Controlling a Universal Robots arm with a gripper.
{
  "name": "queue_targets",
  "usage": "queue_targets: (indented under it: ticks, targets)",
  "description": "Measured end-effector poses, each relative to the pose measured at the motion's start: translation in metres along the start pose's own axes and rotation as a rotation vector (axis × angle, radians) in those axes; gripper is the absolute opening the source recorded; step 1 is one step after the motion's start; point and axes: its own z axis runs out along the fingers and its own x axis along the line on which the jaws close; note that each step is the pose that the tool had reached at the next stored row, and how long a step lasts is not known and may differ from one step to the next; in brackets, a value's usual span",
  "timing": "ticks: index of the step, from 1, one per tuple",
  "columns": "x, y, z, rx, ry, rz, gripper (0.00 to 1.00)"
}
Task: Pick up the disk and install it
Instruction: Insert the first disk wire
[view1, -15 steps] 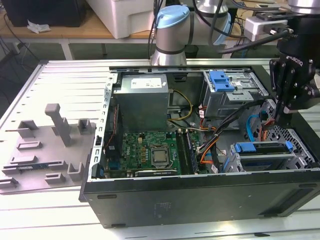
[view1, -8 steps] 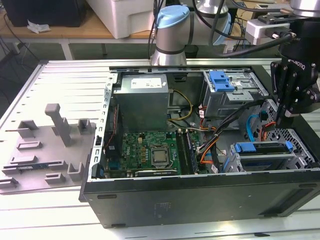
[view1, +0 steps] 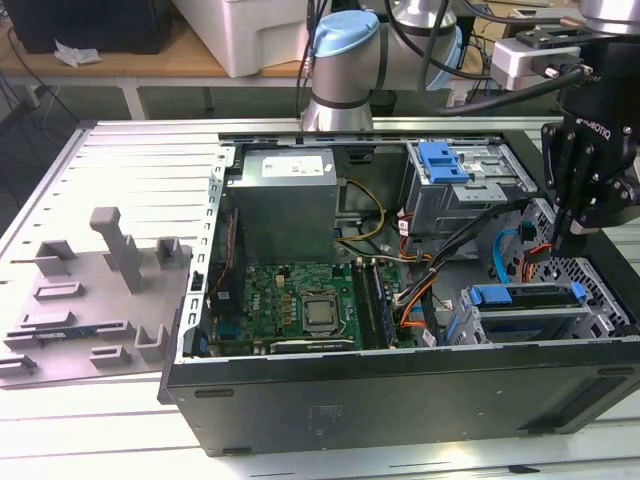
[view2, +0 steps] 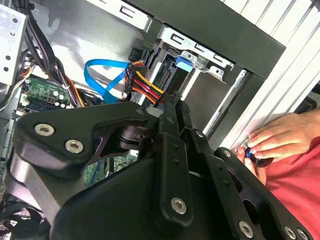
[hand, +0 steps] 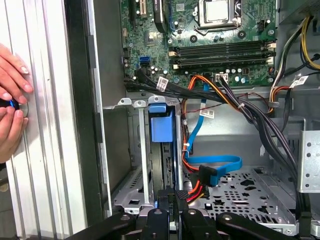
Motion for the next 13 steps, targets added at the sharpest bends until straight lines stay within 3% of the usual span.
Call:
queue_targets:
  ticks: [13]
  targets:
    - [0.0028,-0.0019,0.0043,0.002,-0.0015,-0.012,0.17]
